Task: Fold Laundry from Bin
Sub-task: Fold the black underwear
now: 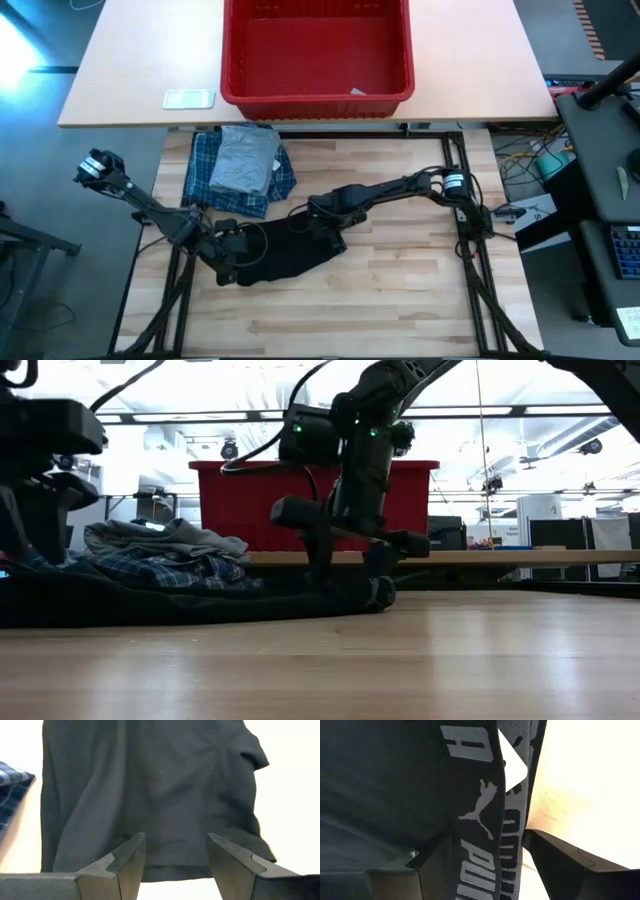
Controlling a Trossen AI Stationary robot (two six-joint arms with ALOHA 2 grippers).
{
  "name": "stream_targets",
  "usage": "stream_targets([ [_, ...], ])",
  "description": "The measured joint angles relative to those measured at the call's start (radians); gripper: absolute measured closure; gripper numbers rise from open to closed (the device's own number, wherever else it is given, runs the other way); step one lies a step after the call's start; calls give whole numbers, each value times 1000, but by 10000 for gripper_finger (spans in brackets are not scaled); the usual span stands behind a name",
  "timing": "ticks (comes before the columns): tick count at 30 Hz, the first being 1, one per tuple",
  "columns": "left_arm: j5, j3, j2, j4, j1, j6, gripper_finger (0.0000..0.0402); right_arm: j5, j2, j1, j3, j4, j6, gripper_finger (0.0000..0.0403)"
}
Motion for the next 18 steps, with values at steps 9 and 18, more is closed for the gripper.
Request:
stream_targets([
  [9, 32, -23, 7, 48, 0, -7, 210, 59, 13, 16, 40, -41, -64, 149],
  [18, 105, -50, 51, 75, 1, -27, 210, 41, 72, 16, 43, 13, -48, 206],
])
